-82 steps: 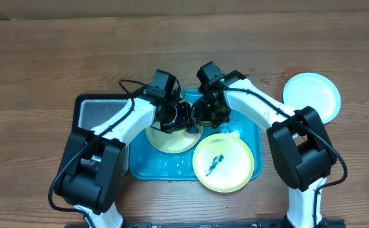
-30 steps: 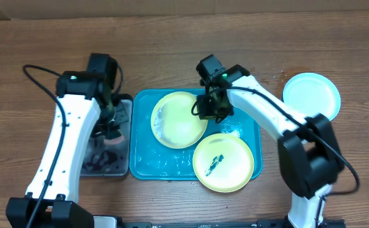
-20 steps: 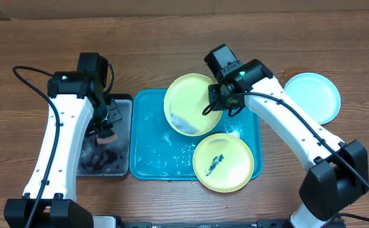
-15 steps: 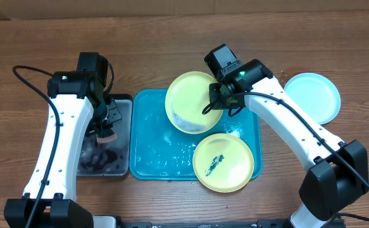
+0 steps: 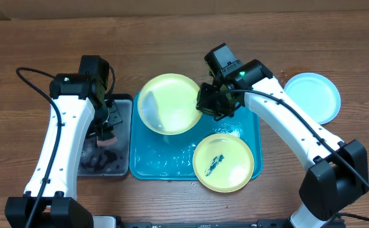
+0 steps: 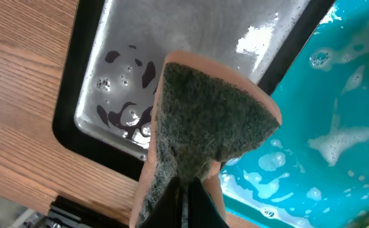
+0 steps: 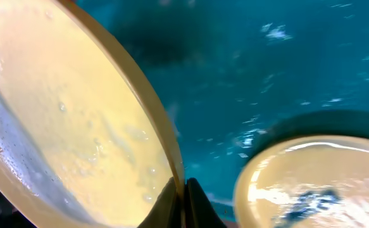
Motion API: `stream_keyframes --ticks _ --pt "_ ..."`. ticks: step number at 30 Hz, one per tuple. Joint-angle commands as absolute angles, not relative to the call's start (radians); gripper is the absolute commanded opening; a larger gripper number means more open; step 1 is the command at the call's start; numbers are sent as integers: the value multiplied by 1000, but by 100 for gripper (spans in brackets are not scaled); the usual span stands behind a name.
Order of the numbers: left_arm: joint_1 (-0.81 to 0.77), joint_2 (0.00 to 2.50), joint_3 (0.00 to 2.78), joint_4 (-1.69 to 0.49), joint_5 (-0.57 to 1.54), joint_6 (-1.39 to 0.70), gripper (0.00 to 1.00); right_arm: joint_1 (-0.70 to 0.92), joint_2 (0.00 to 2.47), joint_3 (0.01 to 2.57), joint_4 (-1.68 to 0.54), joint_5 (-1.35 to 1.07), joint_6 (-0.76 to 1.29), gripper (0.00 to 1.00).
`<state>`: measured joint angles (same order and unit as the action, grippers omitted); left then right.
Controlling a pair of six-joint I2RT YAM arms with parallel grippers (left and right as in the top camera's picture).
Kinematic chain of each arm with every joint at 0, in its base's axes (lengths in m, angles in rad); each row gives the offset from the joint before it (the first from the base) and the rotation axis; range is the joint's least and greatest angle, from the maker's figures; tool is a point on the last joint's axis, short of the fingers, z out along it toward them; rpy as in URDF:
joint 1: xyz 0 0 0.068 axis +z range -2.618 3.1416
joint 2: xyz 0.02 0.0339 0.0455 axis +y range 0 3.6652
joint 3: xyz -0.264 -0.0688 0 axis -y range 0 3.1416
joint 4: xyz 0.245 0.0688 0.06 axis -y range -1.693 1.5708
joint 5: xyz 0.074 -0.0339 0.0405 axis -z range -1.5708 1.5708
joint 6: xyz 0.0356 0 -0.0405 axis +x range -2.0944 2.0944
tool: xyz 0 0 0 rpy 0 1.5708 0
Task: Clean dirty plates on tray and stack at the side
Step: 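Lift and tilt the yellow plate up with the right gripper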
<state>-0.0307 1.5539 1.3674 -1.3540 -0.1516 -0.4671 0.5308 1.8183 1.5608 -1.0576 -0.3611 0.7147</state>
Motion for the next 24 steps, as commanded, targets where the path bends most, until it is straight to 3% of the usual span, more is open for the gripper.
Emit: stream_keyframes --ticks 1,13,18,24 --pt "-24 1549 1361 -1353 -168 -448 4 520 1797 1549 -1000 -538 767 4" --pt "15 1549 1361 -1359 -164 -440 4 466 1797 1517 -693 -432 776 4" --pt "15 1549 1361 -1360 -164 -440 4 458 1797 1518 -741 -241 609 4" --pt "15 1549 1361 -1356 -164 -440 4 466 1797 1522 -863 94 249 4"
